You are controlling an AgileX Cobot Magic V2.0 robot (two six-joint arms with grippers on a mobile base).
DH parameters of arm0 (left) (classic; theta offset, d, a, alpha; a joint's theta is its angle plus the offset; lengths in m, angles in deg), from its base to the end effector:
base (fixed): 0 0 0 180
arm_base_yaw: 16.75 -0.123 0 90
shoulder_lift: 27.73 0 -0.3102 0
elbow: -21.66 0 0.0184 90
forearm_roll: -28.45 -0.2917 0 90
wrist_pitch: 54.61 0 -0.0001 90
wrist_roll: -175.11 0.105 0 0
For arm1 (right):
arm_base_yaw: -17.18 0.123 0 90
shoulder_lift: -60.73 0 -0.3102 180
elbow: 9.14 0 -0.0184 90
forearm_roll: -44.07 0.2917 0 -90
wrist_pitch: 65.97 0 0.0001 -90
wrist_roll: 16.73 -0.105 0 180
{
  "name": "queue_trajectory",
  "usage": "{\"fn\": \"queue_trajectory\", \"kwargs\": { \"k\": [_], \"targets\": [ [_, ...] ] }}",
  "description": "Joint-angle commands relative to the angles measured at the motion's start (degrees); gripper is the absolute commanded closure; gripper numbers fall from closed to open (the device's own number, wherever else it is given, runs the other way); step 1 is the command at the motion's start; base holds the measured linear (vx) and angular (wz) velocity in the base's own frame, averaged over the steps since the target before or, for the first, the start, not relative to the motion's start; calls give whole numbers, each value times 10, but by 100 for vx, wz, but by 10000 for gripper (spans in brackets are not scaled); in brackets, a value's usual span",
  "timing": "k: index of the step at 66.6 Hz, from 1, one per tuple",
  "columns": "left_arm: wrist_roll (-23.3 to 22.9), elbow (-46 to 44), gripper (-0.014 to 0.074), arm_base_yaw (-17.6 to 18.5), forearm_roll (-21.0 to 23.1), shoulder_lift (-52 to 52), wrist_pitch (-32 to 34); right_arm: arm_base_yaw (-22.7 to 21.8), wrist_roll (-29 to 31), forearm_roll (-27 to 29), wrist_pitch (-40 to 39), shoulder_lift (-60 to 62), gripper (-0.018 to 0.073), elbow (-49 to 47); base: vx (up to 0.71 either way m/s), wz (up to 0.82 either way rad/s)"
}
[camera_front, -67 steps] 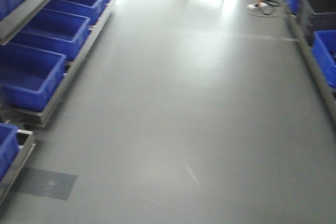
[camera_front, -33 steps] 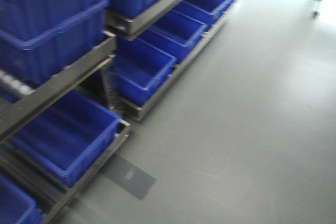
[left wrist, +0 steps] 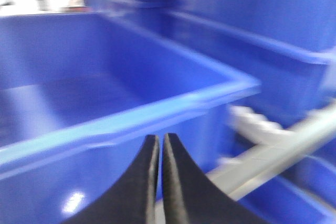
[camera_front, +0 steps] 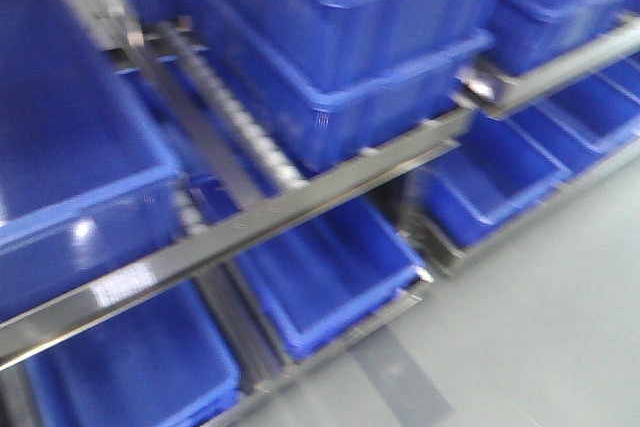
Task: Pour parts from conveyor to right shelf
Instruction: 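Turn toward the shelf and stop facing the empty blue bin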
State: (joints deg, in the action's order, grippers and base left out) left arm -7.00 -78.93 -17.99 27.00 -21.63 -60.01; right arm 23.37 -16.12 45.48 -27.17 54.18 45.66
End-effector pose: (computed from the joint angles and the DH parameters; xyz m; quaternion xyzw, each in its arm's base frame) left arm 0.0859 0.0021 0.1954 -0.0127 0.7126 0.0044 0.7015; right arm 0.0419 0.0062 0.2958 -0.0431 0.7656 0.0433 0.6404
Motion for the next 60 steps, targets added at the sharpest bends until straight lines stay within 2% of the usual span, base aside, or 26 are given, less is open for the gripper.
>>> {"fn": "queue_trajectory", "kwargs": {
  "k": [1,36,60],
  "targets": [
    [-4,-11,603,5,4,-3,41,-1,1,-2,-44,-10,564,-14,18,77],
    [-4,-11,603,5,4,-3,41,-1,1,-2,-44,-10,564,-14,17,75],
    [-4,-11,603,5,4,-3,41,-1,1,-2,-44,-10,564,-14,13,33]
  ]
}}
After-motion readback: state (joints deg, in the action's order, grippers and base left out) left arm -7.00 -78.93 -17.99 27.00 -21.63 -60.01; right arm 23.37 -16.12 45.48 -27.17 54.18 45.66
